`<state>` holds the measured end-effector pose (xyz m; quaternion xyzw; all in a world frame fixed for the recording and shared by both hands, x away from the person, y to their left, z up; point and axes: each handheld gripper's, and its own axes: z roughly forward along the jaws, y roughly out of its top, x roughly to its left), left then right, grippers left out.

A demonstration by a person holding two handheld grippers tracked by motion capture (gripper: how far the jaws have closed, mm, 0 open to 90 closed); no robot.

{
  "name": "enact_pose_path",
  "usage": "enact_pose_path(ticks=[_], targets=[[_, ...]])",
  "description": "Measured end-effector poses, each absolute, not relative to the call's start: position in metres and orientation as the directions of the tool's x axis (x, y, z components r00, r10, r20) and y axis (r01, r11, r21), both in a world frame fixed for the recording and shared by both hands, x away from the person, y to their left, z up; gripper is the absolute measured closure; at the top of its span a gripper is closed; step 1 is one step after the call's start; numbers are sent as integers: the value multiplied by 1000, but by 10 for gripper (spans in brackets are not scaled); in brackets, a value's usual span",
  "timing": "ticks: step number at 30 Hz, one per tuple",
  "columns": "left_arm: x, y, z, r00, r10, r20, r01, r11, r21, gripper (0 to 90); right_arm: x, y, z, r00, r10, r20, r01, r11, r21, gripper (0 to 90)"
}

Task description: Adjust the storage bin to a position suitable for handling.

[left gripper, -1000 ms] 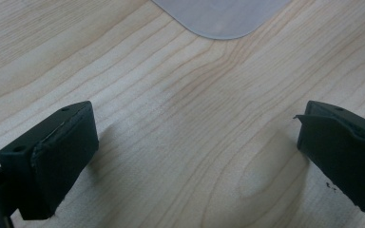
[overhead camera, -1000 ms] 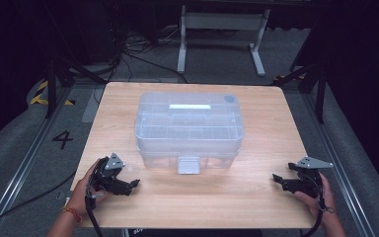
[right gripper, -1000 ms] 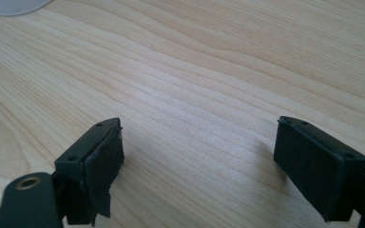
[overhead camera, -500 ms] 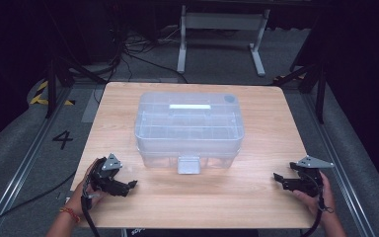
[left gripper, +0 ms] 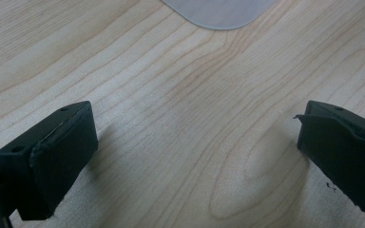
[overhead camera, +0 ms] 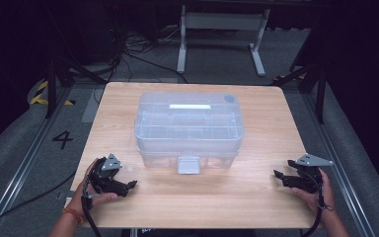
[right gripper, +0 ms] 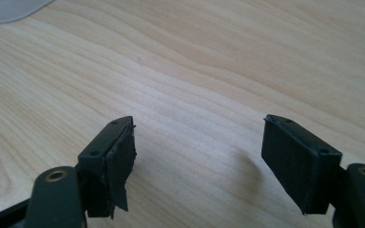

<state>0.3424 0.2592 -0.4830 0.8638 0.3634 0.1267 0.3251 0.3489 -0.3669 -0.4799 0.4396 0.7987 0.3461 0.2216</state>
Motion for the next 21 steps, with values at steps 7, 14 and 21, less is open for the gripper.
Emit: enact_pose_path(ticks=[7, 14, 21], targets=[[343, 260, -483, 709, 705, -11, 539, -532, 653, 1, 350, -371, -459, -529, 848, -27, 504, 339, 794, 328], [343, 260, -483, 708, 706, -12, 540, -530, 654, 1, 359, -366, -441, -542, 839, -54, 464, 352, 813, 327], [343, 260, -483, 708, 706, -12, 540, -530, 654, 1, 366, -360, -433, -553, 831, -52, 451, 351, 820, 327]])
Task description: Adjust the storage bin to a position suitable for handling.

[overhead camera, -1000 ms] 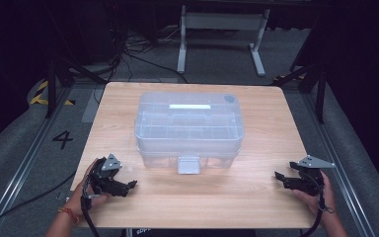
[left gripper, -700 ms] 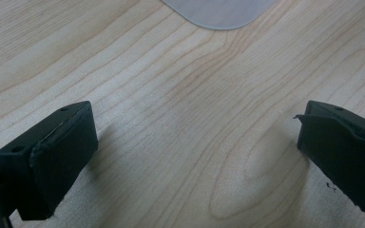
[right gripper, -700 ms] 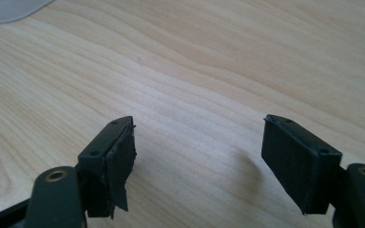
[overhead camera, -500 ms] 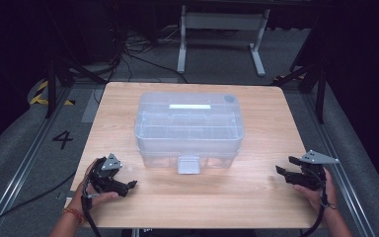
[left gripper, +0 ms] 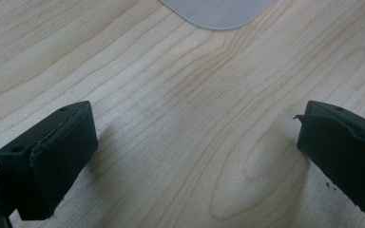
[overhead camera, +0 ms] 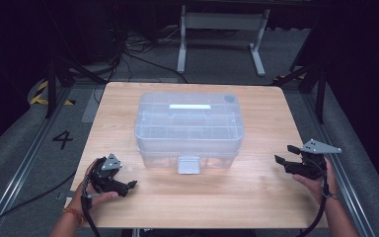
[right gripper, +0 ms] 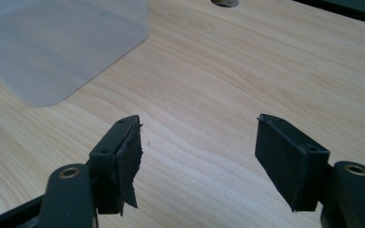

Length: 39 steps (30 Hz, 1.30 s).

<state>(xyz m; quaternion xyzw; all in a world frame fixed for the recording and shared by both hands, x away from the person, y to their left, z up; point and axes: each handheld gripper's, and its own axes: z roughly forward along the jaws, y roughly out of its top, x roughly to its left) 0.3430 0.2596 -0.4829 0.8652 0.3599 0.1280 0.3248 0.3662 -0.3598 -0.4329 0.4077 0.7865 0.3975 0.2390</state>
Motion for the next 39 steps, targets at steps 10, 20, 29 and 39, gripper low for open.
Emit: enact_pose_path(ticks=[10, 20, 29, 39], targets=[[343, 260, -483, 709, 705, -10, 538, -532, 654, 1, 381, -338, -409, -597, 799, -75, 402, 379, 833, 266], [343, 260, -483, 712, 702, -8, 536, -536, 652, 1, 392, -315, -381, -619, 775, -129, 313, 394, 864, 286], [343, 260, -483, 708, 706, -18, 544, -529, 652, 2, 401, -299, -356, -633, 760, -149, 258, 388, 885, 327], [342, 260, -483, 707, 707, -18, 544, -528, 652, 2, 414, -279, -329, -648, 746, -154, 213, 371, 904, 335]])
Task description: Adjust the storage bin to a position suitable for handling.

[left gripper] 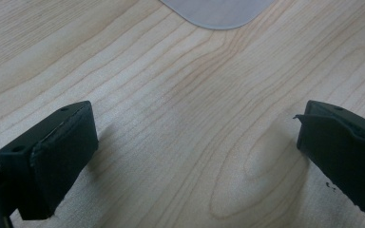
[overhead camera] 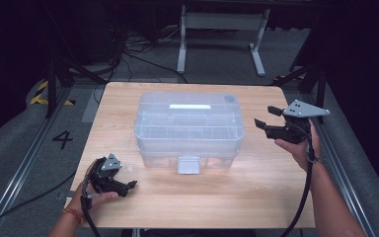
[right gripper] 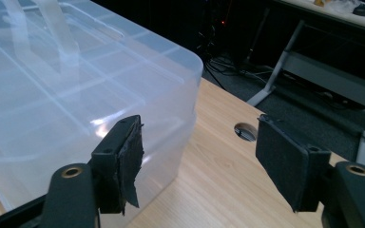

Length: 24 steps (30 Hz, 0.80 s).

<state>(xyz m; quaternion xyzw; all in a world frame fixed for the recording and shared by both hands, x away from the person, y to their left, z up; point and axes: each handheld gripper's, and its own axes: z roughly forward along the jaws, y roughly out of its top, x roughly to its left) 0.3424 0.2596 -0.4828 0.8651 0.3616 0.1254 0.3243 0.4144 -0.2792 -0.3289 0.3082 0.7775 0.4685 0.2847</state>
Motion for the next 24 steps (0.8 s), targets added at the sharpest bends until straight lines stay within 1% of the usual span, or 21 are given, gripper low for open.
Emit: enact_pose_path(ticks=[5, 24], targets=[[342, 259, -483, 706, 708, -18, 543, -525, 656, 2, 423, -261, -322, -661, 730, -176, 200, 397, 896, 342], [342, 260, -483, 707, 707, -18, 544, -528, 652, 3, 444, -217, -313, -724, 668, -169, 176, 417, 891, 356]])
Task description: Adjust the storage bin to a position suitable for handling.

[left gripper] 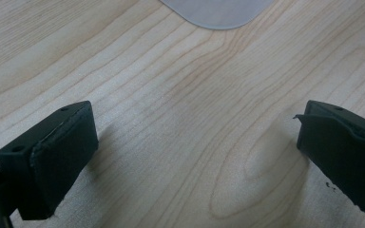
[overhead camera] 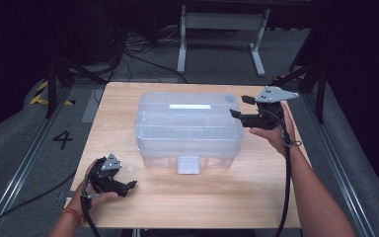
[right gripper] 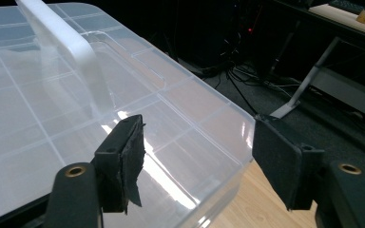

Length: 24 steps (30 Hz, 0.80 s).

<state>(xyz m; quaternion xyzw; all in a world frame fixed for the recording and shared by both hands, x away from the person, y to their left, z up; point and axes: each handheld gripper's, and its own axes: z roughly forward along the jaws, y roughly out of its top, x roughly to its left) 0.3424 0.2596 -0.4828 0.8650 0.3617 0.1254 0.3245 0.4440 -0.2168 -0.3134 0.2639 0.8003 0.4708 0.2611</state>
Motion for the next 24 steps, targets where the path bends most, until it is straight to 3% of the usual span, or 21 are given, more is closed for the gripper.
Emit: enact_pose_path(ticks=[24], targets=[[342, 261, -482, 711, 703, -9, 539, -536, 650, 3, 458, -181, -313, -780, 608, -149, 177, 443, 879, 389]])
